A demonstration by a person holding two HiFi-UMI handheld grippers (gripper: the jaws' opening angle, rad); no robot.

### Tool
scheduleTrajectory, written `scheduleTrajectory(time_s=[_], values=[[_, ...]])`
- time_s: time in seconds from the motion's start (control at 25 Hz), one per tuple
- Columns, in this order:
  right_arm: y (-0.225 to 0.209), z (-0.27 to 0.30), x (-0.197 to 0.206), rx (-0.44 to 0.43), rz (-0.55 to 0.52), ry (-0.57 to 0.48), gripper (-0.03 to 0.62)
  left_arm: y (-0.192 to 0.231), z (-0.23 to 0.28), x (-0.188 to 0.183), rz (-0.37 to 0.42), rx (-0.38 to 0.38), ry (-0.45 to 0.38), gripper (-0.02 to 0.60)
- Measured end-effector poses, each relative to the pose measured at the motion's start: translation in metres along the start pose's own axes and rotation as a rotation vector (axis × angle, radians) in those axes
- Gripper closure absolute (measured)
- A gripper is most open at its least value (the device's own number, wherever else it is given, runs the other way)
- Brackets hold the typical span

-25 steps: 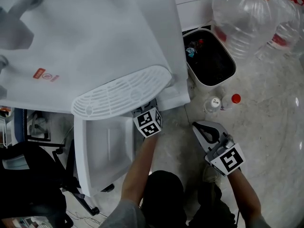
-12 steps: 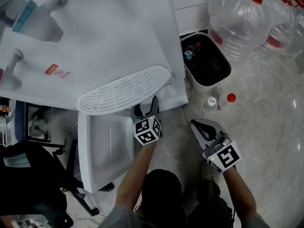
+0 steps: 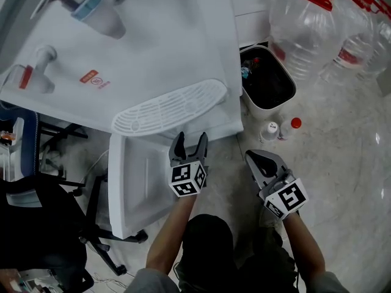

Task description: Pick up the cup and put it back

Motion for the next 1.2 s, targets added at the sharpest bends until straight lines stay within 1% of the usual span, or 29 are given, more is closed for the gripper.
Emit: scheduleTrajectory(time_s=[0.08, 0.32, 0.44, 0.56, 0.64, 0.72, 0.84, 1.0, 1.12, 1.2], values=[[0.003, 0.001, -0.004, -0.003, -0.001, -0.004, 0.583, -0.006, -0.005, -0.006, 0.003, 0.032, -0.007, 0.279], [0.012, 0.004, -0.025, -0.011, 0.011, -0.001, 0.583, -0.028, -0.029, -0.036, 0.013, 0.111, -0.035, 0.380], [0.024, 0.002, -0.051, -0.014, 0.021, 0.011, 0.583, -0.039, -0.050, -0.062, 0.011, 0.128, -0.039, 0.425], [0.039, -0.008, -0.089, -0.029, 0.015, 0.033, 0.583, -0.058, -0.076, -0.101, -0.007, 0.139, -0.040, 0.483], [0.049, -0.015, -0.118, -0.032, 0.019, 0.053, 0.583, -0.074, -0.095, -0.132, -0.018, 0.147, -0.038, 0.517], [0.057, -0.021, -0.151, -0.031, 0.013, 0.081, 0.583, -0.091, -0.112, -0.166, -0.013, 0.158, -0.038, 0.544], [0.069, -0.032, -0.210, -0.027, 0.017, 0.085, 0.583, -0.117, -0.138, -0.224, -0.010, 0.171, -0.040, 0.567], [0.094, -0.054, -0.302, -0.029, 0.022, 0.046, 0.583, -0.154, -0.183, -0.312, -0.006, 0.209, -0.041, 0.572], [0.109, -0.073, -0.371, -0.011, 0.010, 0.048, 0.583, -0.182, -0.217, -0.379, -0.008, 0.236, -0.053, 0.572], [0.114, -0.086, -0.416, 0.003, 0.021, 0.026, 0.583, -0.200, -0.238, -0.420, 0.000, 0.243, -0.056, 0.572]])
Point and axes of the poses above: the fingertips, and each gripper's own axes: z forward along the fingers, y to its left, x out of its underside, the point moved 1 cm from there along -z, backward along the fingers, and after that the axes turned 13 degrees about x, right-handed, at the moved point
